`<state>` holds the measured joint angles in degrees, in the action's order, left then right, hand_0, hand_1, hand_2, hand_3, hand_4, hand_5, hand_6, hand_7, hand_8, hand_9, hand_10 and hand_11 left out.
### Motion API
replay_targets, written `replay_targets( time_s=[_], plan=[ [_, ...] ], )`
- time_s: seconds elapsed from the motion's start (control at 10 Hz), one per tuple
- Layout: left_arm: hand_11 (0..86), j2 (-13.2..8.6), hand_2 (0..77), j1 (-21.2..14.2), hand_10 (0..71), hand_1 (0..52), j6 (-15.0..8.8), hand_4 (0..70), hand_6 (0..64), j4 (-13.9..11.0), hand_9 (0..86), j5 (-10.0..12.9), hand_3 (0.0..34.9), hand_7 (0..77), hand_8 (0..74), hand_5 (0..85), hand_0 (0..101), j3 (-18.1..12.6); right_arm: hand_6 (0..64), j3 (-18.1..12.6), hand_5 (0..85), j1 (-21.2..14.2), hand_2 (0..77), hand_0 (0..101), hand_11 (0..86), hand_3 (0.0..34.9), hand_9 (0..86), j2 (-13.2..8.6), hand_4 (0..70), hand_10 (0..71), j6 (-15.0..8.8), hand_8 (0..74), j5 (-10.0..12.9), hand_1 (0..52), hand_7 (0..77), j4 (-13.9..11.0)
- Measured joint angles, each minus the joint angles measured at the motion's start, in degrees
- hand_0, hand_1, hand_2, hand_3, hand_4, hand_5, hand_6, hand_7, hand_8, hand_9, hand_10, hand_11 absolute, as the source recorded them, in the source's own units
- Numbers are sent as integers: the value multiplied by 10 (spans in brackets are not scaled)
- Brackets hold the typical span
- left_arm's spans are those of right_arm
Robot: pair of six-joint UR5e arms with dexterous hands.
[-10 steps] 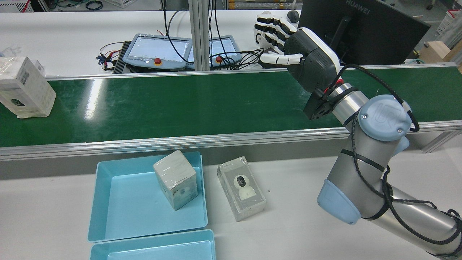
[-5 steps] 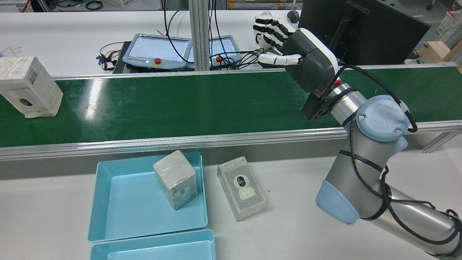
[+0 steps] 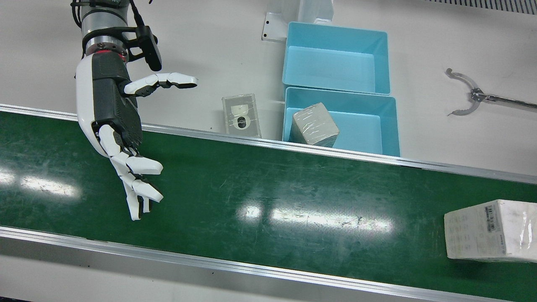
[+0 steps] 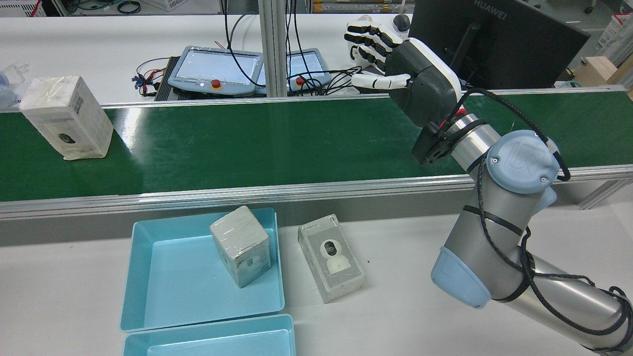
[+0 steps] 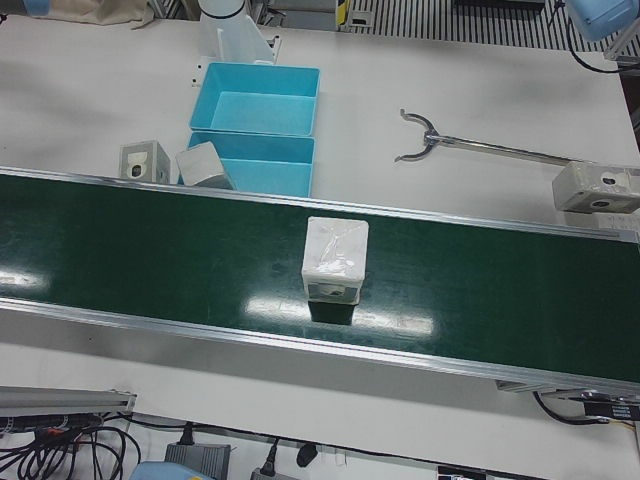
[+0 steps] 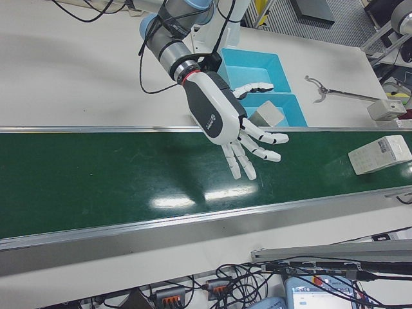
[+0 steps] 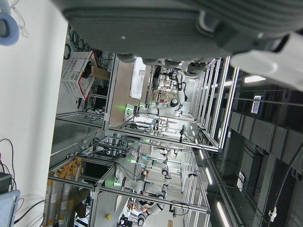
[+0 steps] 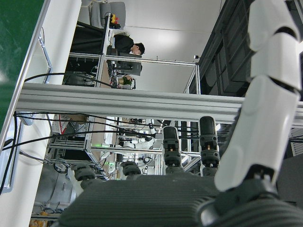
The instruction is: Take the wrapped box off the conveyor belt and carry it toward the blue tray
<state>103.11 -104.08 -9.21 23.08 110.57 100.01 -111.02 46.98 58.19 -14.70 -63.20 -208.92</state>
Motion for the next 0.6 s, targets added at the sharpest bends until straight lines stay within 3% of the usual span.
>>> replay_targets(
  time_s=[0.6],
  plan=[
    [0, 0, 11, 0, 0, 0, 0, 0, 5, 0, 0, 0, 0, 5, 5, 5, 0, 0, 0, 4, 273, -6, 180, 422, 49, 300, 49, -1, 98, 22, 0, 0, 0, 104, 196, 0]
  ],
)
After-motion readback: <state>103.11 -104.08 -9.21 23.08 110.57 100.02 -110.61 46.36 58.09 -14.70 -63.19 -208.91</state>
